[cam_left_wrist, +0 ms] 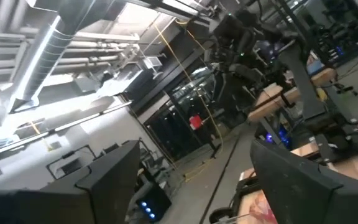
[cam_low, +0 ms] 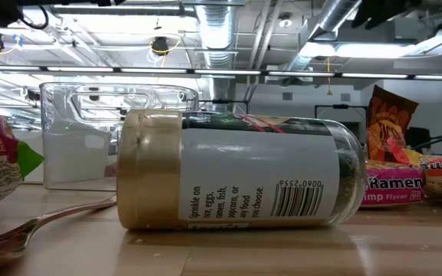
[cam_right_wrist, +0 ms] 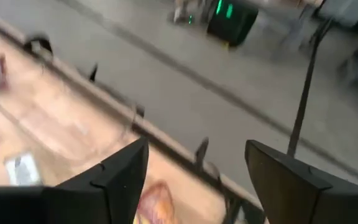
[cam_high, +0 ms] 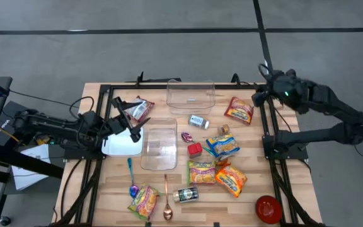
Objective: Pick & Place Food Item
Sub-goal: Put the right red noodle pack into the top transparent bin
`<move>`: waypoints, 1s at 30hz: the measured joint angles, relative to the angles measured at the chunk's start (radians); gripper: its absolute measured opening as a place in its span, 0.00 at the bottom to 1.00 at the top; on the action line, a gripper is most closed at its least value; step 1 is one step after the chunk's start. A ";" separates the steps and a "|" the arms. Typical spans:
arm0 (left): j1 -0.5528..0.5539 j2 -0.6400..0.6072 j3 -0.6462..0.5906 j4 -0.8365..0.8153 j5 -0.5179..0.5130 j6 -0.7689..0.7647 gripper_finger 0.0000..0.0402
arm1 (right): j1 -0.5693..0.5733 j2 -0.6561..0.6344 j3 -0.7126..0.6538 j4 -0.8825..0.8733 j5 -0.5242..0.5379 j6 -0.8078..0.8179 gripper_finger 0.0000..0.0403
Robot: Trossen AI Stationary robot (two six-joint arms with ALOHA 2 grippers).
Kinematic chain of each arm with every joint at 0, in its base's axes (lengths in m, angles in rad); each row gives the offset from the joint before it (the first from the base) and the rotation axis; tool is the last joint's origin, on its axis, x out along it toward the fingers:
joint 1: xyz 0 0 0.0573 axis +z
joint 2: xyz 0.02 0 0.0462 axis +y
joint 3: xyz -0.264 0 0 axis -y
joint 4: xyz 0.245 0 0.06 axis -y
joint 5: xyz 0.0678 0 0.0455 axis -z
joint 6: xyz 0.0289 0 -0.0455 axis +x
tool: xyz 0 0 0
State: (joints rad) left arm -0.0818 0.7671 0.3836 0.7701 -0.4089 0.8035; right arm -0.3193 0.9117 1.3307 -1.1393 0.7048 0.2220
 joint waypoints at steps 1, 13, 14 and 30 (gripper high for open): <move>0.006 0.001 0.000 -0.003 0.009 -0.004 0.74 | -0.047 0.030 0.026 -0.015 -0.048 -0.019 0.65; 0.062 0.001 0.000 -0.075 0.032 -0.069 0.75 | -0.611 0.377 0.095 -0.119 -0.554 -0.313 0.65; 0.062 0.001 0.000 -0.076 0.032 -0.070 0.75 | -0.642 0.406 0.092 -0.124 -0.600 -0.327 0.65; 0.061 0.001 0.000 -0.099 0.038 -0.104 0.75 | -0.756 0.680 -0.052 -0.020 -0.759 -0.423 0.65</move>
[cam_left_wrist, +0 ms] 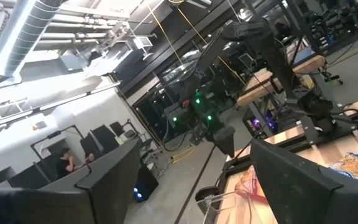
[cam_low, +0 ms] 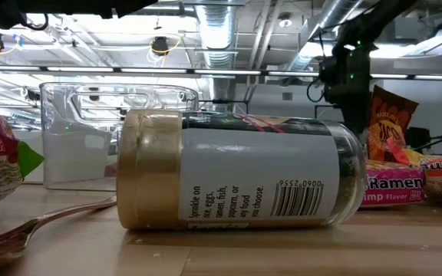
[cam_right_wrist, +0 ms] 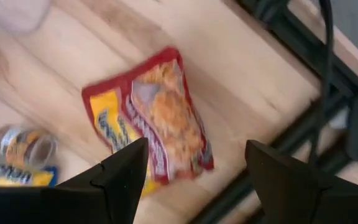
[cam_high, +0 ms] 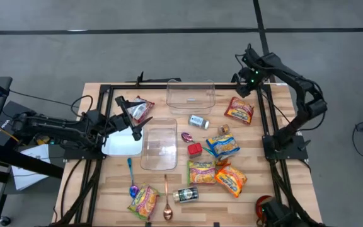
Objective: Pick & Place Food Item
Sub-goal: Put the right red noodle pack into the top transparent bin
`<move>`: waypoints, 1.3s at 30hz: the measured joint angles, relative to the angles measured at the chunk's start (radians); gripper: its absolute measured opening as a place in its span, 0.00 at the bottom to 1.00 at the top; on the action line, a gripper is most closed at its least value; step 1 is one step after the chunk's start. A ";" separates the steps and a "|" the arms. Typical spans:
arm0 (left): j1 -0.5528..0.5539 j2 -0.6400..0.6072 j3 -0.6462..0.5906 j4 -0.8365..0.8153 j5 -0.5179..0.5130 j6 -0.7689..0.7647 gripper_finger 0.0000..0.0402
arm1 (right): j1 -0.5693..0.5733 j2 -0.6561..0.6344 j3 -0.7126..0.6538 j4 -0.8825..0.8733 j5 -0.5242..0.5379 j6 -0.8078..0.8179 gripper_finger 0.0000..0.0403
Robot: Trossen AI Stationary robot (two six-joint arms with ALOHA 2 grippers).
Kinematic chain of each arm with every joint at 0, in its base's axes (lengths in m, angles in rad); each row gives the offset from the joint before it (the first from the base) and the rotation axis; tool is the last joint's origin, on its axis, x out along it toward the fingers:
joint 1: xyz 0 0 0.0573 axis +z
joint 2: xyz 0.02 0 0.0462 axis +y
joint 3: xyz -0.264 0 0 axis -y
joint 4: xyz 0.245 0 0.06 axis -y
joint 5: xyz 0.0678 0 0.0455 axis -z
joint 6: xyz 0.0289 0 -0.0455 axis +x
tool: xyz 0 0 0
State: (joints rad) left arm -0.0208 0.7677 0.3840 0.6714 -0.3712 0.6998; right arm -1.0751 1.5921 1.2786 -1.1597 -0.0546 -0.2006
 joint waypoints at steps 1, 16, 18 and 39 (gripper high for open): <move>0.000 0.000 0.000 0.000 0.001 -0.001 0.75 | 0.004 0.000 -0.020 0.019 0.000 -0.007 0.65; -0.001 0.000 0.000 -0.020 0.003 -0.009 0.74 | -0.005 -0.001 -0.226 0.153 -0.056 -0.035 0.65; -0.001 0.000 0.000 -0.021 0.003 -0.009 0.74 | 0.005 -0.001 -0.226 0.153 -0.055 -0.027 0.64; -0.001 0.000 0.000 -0.021 0.003 -0.008 0.74 | 0.147 -0.001 -0.231 0.162 0.055 0.060 0.56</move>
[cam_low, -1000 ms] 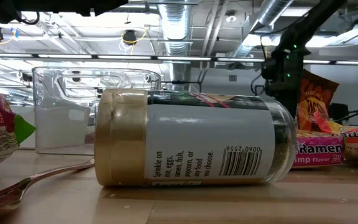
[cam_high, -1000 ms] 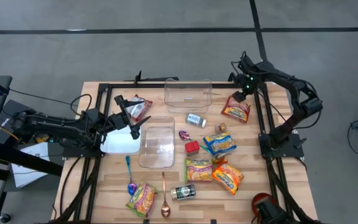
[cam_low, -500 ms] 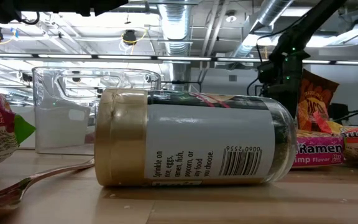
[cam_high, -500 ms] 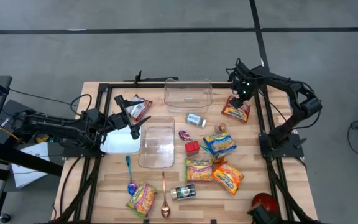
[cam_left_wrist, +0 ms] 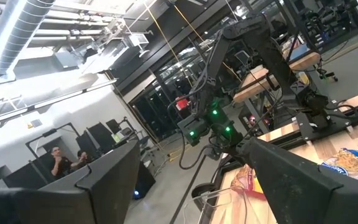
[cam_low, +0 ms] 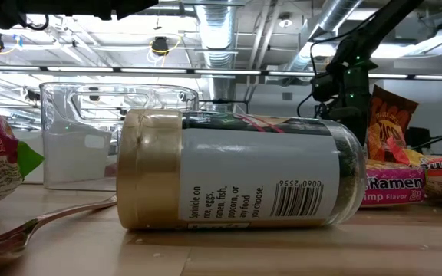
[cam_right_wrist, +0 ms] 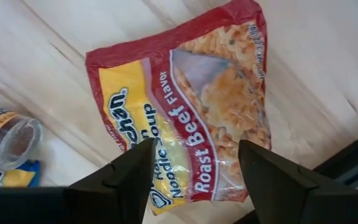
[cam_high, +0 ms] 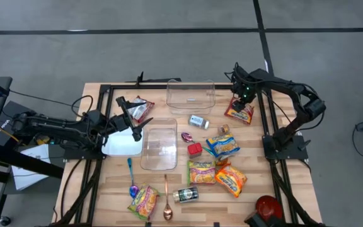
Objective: Pick & Place Food Item
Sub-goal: Put the right red noodle pack into the top transparent bin
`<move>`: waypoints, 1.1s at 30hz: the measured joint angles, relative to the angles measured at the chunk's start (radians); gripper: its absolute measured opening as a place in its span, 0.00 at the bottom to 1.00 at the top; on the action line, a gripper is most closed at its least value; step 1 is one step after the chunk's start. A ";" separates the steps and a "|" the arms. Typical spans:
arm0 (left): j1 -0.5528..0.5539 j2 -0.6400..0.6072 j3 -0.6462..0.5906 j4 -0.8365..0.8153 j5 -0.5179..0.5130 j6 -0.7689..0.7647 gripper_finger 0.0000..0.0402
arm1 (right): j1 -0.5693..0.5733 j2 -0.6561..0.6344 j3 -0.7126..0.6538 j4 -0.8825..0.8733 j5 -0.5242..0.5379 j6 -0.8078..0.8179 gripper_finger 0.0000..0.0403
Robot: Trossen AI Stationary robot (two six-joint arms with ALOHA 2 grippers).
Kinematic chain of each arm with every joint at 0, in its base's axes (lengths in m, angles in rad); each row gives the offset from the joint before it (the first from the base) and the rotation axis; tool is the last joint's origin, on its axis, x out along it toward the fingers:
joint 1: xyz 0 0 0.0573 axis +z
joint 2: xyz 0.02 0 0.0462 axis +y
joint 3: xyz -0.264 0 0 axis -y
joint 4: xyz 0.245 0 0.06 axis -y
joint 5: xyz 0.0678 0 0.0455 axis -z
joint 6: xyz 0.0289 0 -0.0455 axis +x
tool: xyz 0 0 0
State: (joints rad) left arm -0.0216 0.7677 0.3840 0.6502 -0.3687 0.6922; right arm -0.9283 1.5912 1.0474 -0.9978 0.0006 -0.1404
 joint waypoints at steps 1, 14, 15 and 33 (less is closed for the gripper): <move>0.000 0.000 0.000 0.000 0.000 0.000 0.74 | 0.000 0.000 -0.009 0.012 0.000 0.003 0.56; 0.000 0.000 0.000 0.000 0.000 0.002 0.74 | -0.009 -0.001 -0.085 0.061 0.005 0.010 0.55; 0.000 0.000 0.000 0.000 0.000 0.001 0.74 | -0.009 -0.001 -0.085 0.066 0.005 0.010 0.55; 0.000 0.000 0.000 0.000 0.000 0.002 0.74 | -0.008 -0.001 -0.085 0.063 0.005 0.055 0.19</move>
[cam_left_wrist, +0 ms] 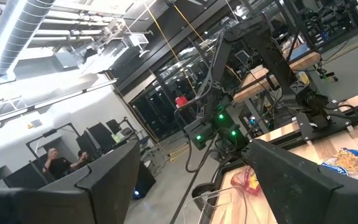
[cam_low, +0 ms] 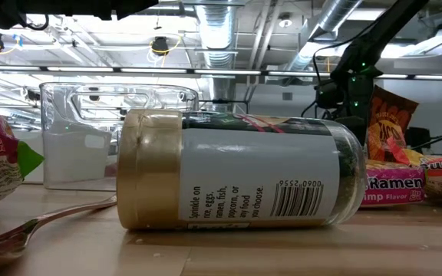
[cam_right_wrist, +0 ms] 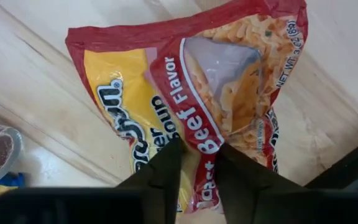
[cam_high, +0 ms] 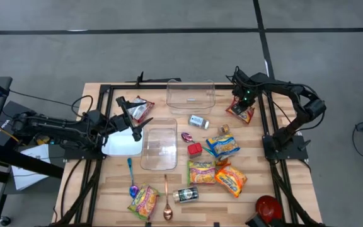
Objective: Pick & Place Food Item
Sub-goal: Put the right red noodle pack into the top transparent bin
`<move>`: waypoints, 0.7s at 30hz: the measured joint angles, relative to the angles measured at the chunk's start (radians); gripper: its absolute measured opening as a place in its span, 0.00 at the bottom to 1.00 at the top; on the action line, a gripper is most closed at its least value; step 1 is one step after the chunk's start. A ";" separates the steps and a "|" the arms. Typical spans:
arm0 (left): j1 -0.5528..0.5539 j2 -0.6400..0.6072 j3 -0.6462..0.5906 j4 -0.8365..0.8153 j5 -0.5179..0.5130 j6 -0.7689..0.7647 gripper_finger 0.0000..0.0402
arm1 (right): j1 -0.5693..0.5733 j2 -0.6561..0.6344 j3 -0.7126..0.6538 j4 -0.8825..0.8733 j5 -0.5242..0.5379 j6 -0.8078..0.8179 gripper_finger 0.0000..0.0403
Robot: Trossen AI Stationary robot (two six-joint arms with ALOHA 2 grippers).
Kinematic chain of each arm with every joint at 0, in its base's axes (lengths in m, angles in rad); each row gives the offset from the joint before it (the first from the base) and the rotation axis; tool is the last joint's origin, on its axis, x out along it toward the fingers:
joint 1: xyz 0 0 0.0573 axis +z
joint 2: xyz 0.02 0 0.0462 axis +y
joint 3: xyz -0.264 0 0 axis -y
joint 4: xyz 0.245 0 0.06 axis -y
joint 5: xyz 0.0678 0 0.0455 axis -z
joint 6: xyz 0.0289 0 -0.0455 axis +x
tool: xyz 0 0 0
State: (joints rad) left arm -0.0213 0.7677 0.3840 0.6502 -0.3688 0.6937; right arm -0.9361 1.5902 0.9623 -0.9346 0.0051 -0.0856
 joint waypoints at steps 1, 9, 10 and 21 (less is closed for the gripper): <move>0.000 0.000 0.000 0.000 0.000 0.000 0.74 | 0.000 0.000 0.000 -0.001 0.000 0.000 0.17; 0.000 0.000 0.000 0.000 0.000 0.000 0.74 | 0.001 0.000 0.000 -0.015 -0.001 0.000 0.10; 0.000 0.000 0.000 0.000 0.000 0.000 0.74 | 0.001 0.000 0.000 -0.016 -0.001 0.000 0.09; 0.001 0.000 0.000 0.000 0.000 0.000 0.74 | 0.005 -0.031 -0.003 -0.054 -0.007 0.029 0.01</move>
State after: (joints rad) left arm -0.0208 0.7677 0.3840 0.6498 -0.3693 0.6937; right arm -0.9314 1.5590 0.9596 -0.9883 -0.0021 -0.0566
